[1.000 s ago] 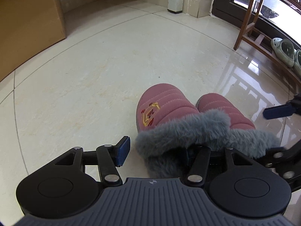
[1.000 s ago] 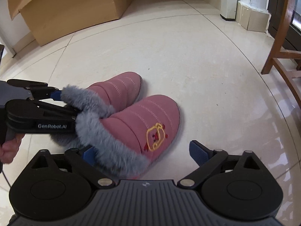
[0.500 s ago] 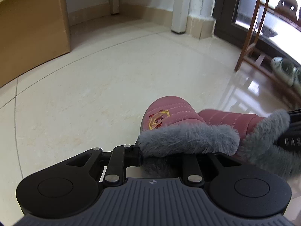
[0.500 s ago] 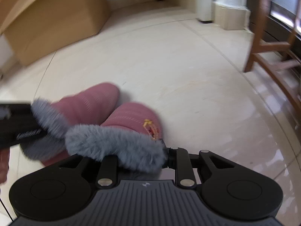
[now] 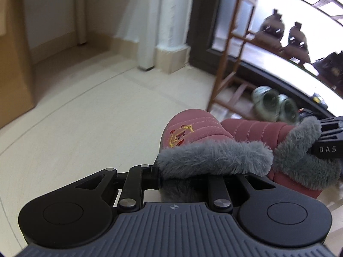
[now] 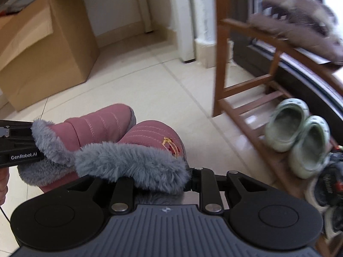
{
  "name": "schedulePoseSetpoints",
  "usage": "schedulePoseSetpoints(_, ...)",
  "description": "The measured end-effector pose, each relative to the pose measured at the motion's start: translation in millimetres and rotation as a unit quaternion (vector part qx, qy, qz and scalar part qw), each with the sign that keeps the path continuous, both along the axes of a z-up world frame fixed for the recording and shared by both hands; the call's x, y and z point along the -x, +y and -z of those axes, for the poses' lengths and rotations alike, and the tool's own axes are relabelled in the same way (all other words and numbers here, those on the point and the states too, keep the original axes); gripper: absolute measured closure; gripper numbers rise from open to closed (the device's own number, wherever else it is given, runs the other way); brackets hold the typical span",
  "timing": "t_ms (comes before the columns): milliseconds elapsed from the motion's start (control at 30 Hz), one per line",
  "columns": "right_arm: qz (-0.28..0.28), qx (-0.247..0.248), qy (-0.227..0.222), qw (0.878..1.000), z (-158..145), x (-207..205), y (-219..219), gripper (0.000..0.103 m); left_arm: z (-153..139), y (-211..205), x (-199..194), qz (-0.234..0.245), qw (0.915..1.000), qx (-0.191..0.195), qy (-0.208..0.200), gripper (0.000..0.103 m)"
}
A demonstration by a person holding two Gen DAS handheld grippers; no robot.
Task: Organize scattered shoes
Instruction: 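Carry the pink fur-lined boots with both tools to the rack's upper shelf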
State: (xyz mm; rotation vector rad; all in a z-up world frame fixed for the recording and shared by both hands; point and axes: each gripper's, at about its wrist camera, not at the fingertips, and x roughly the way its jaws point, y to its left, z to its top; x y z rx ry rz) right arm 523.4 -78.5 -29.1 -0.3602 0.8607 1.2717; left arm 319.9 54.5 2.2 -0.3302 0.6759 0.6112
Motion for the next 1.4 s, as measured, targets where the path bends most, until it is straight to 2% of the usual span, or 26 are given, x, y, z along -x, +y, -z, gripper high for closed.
schedulePoseSetpoints(100, 0.032, -0.006, 0.003, 0.999, -18, -17, -28, 0.077, -18, -10, -20, 0.031, 0.9995, -0.010, -0.001, 0.080)
schedulePoseSetpoints(233, 0.089, -0.007, 0.007, 0.996, -35, -36, -72, 0.077, -44, -44, -60, 0.111, 0.9934, -0.026, -0.011, 0.080)
schedulePoseSetpoints(400, 0.158, -0.001, 0.002, 0.987, -55, -54, -134, 0.076, -67, -83, -105, 0.201, 0.9787, -0.040, -0.019, 0.080)
schedulePoseSetpoints(467, 0.182, 0.003, -0.001, 0.983, -62, -61, -157, 0.076, -76, -101, -124, 0.226, 0.9732, -0.035, -0.020, 0.080)
schedulePoseSetpoints(567, 0.218, 0.012, -0.004, 0.976, -71, -71, -192, 0.076, -84, -134, -149, 0.264, 0.9630, -0.049, -0.021, 0.079)
schedulePoseSetpoints(733, 0.277, 0.027, 0.001, 0.960, -81, -87, -247, 0.076, -93, -180, -183, 0.299, 0.9530, -0.037, -0.031, 0.079)
schedulePoseSetpoints(933, 0.339, 0.024, 0.014, 0.940, -93, -89, -295, 0.076, -111, -210, -201, 0.315, 0.9469, -0.041, -0.048, 0.078)
schedulePoseSetpoints(1000, 0.354, 0.020, 0.023, 0.935, -98, -83, -305, 0.076, -113, -216, -207, 0.325, 0.9433, -0.045, -0.050, 0.078)
schedulePoseSetpoints(1167, 0.386, 0.013, 0.032, 0.922, -106, -76, -324, 0.076, -113, -218, -216, 0.344, 0.9369, -0.007, -0.061, 0.079)
schedulePoseSetpoints(1233, 0.406, 0.007, 0.023, 0.914, -114, -72, -332, 0.076, -117, -223, -219, 0.354, 0.9325, -0.001, -0.070, 0.079)
schedulePoseSetpoints(1333, 0.428, 0.001, 0.009, 0.904, -123, -70, -339, 0.076, -122, -230, -229, 0.359, 0.9301, -0.002, -0.078, 0.079)
schedulePoseSetpoints(1400, 0.443, -0.004, 0.003, 0.896, -125, -72, -343, 0.076, -121, -236, -243, 0.358, 0.9299, 0.012, -0.081, 0.079)
